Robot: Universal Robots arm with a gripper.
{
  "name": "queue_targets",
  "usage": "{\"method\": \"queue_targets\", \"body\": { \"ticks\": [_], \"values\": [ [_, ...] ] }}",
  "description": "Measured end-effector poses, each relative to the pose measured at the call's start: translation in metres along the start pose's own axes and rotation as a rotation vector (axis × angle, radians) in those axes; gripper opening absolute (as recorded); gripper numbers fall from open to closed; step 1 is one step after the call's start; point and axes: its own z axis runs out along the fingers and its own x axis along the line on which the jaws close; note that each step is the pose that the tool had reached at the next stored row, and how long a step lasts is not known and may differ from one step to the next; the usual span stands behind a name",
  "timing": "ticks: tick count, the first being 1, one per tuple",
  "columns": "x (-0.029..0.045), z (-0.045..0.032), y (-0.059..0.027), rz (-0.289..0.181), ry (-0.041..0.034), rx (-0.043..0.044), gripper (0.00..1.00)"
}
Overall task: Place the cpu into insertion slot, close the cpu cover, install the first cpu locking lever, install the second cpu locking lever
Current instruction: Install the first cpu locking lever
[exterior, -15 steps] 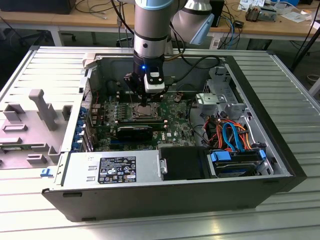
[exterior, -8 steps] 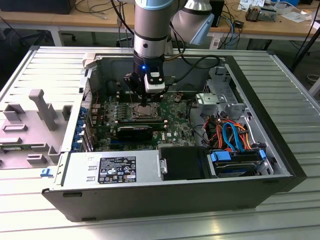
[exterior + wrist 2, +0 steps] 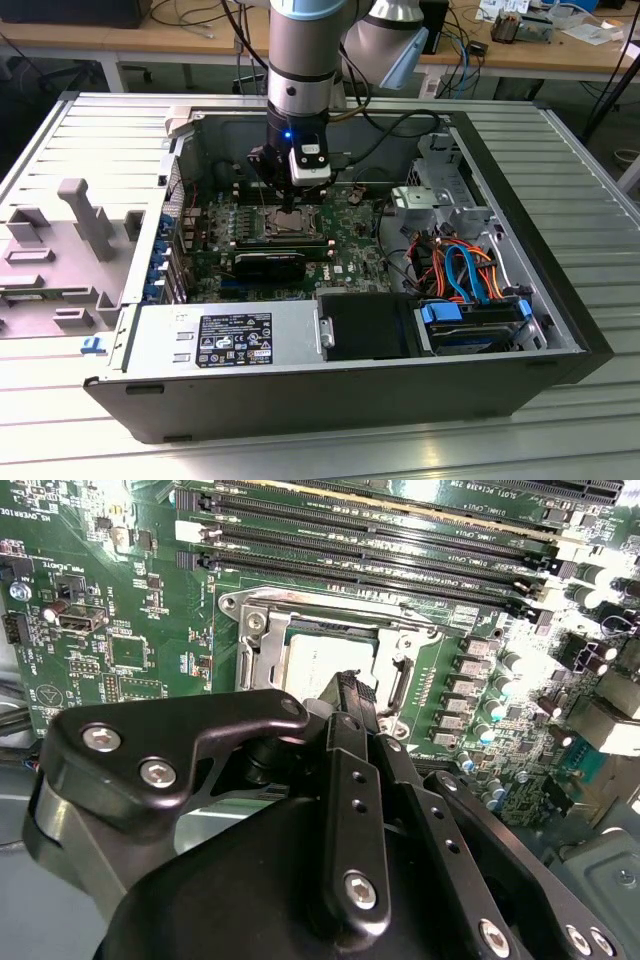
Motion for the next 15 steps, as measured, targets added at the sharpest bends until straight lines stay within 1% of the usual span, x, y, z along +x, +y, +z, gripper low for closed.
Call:
{"method": "queue_targets", "body": {
  "ticks": [15],
  "values": [
    [0.0,0.0,0.0,-0.019,-0.0004,0.0009,0.11]
  ]
}}
